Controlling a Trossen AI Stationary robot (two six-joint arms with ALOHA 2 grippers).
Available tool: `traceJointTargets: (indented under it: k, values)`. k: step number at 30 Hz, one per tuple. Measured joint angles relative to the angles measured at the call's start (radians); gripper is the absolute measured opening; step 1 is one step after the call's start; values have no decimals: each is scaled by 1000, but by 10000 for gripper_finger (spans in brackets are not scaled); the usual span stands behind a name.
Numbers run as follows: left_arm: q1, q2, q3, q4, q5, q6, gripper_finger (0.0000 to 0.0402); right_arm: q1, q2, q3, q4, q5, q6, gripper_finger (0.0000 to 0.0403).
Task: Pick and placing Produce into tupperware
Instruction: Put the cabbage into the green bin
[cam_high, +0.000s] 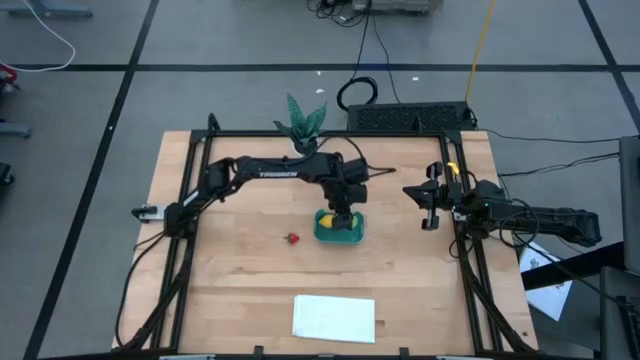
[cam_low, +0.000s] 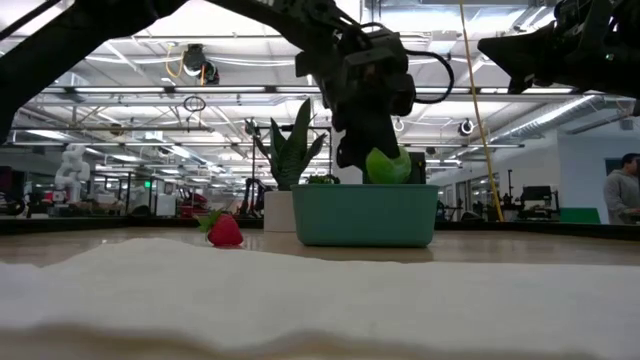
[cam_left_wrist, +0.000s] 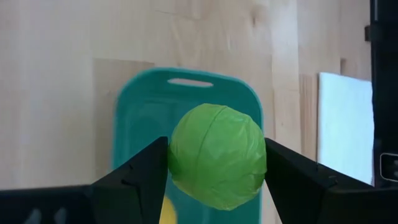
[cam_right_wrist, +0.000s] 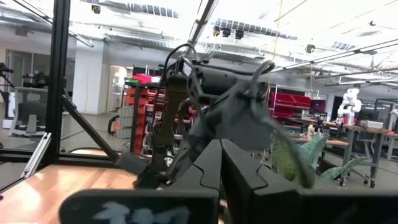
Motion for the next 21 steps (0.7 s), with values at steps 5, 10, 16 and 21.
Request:
traceJointTargets:
  k: [5,10,16,21]
  values:
    - [-13,0,-26,50,-49,3,225,0,0,0,0,0,0,0]
    - [-14,-1,-30,69,-80,24,225,0,0,0,0,0,0,0]
    - [-14,-1,-30,67,-113,48,225,0,0,0,0,0,0,0]
    - [-25,-1,-30,65,-135,67,225,0,0,0,0,0,0,0]
